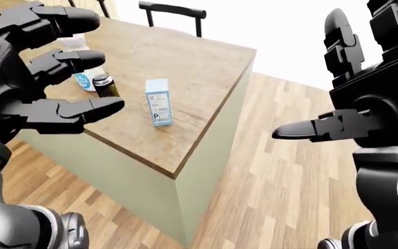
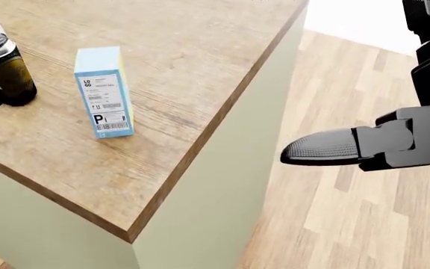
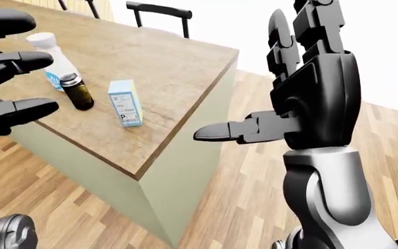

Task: Move the drinks to the dining counter.

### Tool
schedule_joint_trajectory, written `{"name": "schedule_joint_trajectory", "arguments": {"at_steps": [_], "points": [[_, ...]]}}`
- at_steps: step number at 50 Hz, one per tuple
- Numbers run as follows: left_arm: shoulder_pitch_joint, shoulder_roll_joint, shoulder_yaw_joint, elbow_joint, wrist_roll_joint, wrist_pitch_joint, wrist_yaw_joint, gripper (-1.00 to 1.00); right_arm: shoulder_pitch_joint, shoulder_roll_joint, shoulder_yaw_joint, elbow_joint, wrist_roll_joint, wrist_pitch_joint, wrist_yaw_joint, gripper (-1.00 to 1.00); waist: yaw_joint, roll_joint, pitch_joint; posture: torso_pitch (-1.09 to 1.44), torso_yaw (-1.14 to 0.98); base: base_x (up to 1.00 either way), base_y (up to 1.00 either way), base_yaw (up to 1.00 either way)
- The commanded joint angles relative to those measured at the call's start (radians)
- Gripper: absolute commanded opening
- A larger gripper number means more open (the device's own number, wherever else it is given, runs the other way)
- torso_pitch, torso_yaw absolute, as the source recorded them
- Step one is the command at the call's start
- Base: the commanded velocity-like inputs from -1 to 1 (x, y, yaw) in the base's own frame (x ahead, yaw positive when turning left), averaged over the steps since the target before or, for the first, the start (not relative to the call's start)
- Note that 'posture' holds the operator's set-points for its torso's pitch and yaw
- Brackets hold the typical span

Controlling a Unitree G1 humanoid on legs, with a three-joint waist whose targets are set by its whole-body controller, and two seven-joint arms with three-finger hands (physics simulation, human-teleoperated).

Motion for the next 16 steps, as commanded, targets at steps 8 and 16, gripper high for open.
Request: {"name": "schedule_joint_trajectory", "arguments": {"at_steps": [8,16], "points": [[0.044,0.034,0.328,-0.005,-0.204,-0.024,0.065,0.61,-0.044,-0.055,-0.035,-0.022,0.089,-0.004,-0.067,1.0,-0.003,0.011,-0.015,0.0,0.0,0.0,0.0,0.0],[0.113,0.051,0.505,-0.004,-0.437,-0.061,0.178,1.0,-0.045,-0.159,-0.1,-0.026,0.267,-0.021,-0.182,1.0,-0.004,0.015,-0.012,0.0,0.0,0.0,0.0,0.0]]}}
